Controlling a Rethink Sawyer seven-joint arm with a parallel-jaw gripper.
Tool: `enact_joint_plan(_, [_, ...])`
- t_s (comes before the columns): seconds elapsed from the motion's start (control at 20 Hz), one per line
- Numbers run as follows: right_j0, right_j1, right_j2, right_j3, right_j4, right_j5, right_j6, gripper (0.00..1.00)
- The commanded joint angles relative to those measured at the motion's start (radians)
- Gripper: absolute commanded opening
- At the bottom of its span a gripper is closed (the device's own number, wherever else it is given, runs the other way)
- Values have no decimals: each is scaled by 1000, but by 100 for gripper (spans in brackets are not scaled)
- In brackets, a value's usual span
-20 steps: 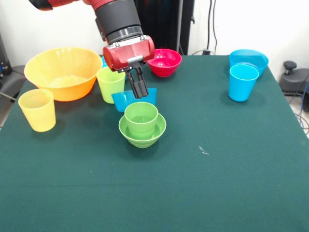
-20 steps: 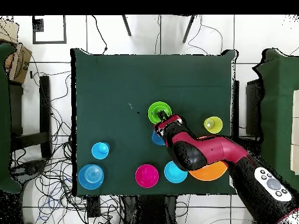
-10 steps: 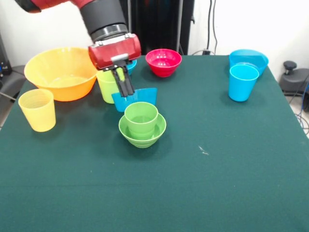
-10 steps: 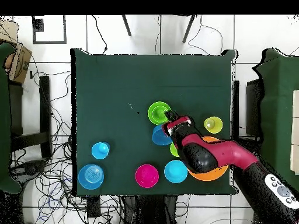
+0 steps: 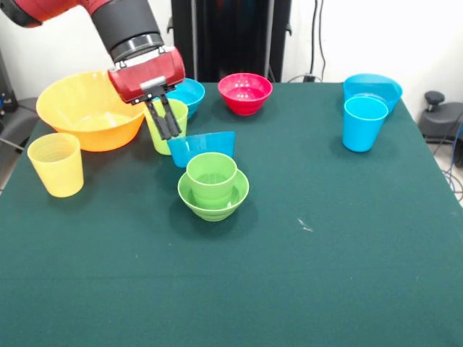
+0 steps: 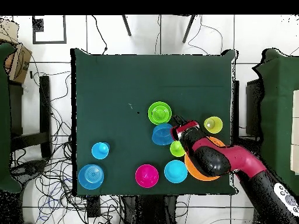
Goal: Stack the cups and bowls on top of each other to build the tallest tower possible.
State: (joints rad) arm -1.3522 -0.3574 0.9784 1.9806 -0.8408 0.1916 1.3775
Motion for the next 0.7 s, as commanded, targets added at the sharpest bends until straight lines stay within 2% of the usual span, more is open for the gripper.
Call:
enact_joint_plan(0.05, [63, 60, 40, 3, -167, 113, -298, 0])
enact_joint_plan(0.25, [99, 30, 26, 9, -215, 116, -260, 0])
enact_joint_plan(0.45, [173, -52, -16, 2, -228, 171, -214, 0])
enact_joint_plan(0.55, [214, -94, -32, -1, -233, 232, -249, 0])
enact_joint_plan(0.7, [241, -130, -43, -7, -221, 306, -297, 0])
